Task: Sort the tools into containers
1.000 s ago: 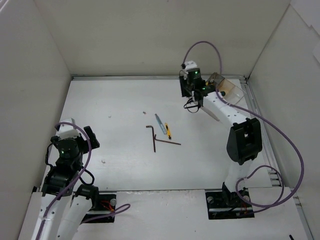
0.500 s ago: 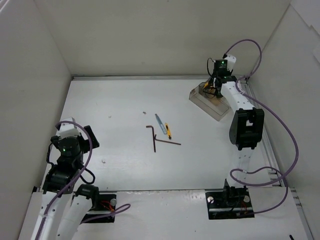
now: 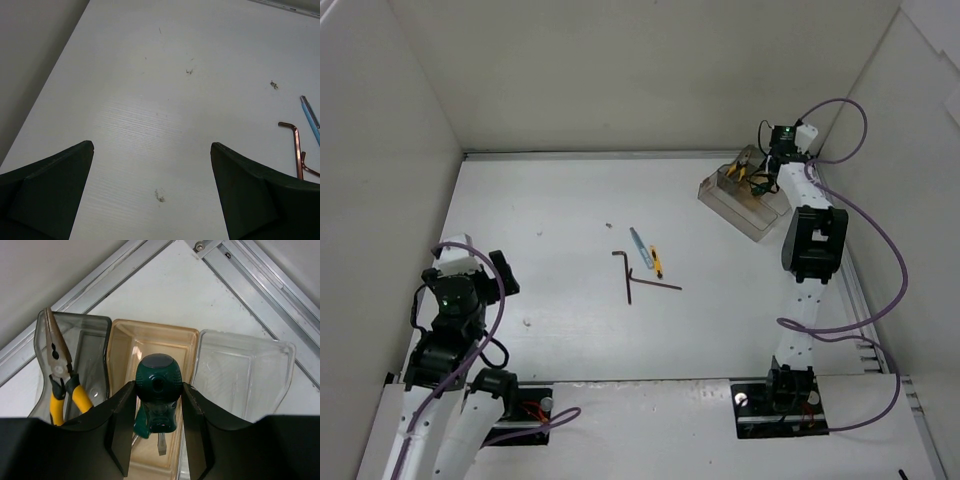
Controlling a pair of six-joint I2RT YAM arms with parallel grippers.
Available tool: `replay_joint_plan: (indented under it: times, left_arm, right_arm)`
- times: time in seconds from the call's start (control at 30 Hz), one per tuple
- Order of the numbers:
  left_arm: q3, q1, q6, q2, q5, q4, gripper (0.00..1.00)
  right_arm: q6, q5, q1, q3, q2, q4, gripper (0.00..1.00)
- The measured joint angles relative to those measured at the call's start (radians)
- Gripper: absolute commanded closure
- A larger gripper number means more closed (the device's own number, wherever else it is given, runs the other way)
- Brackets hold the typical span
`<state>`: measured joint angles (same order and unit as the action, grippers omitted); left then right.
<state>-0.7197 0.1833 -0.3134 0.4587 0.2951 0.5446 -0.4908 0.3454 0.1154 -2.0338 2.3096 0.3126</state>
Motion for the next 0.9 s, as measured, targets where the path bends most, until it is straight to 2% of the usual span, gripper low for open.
replay_joint_plan:
  times: [0.03,0.07,0.23,0.27,0.4,0.5,0.67,0.9]
  left_arm:
    - [0.0,0.0,0.003,-0.001,-0.003,-0.003,0.0]
    - [0.0,0.0,0.006,0.0,-0.006,-0.005,0.0]
    - [0.0,0.0,0.015,0.005,-0.01,-0.006,0.0]
    - [0.0,0.0,0.016,0.008,-0.01,-0.006,0.0]
    - [0.0,0.0,0.018,0.016,-0.017,-0.008,0.0]
    - [0.0,0.0,0.018,0.016,-0.029,-0.009,0.0]
    - [0.0,0.0,0.016,0.016,-0.032,-0.01,0.0]
    - [0.0,0.0,-0.012,0.015,0.013,0.008,0.0]
  right_arm:
    - [0.0,-0.003,0.004,-0.009,0.011,0.0,0.85]
    - [0.0,-0.008,0.008,-0.018,0.019,0.0,0.76]
    - [0.0,-0.042,0.01,-0.043,0.049,0.0,0.59]
    - [0.0,-0.051,0.009,-0.043,0.052,0.0,0.5]
    - [0.006,-0.079,0.009,-0.043,0.051,-0.001,0.4]
    - [0.021,-0.09,-0.003,-0.003,0.021,-0.006,0.38]
    - [0.092,-0.111,-0.037,0.163,-0.147,0.003,0.4]
    - [0.211,-0.224,-0.228,0.393,-0.478,-0.024,0.5]
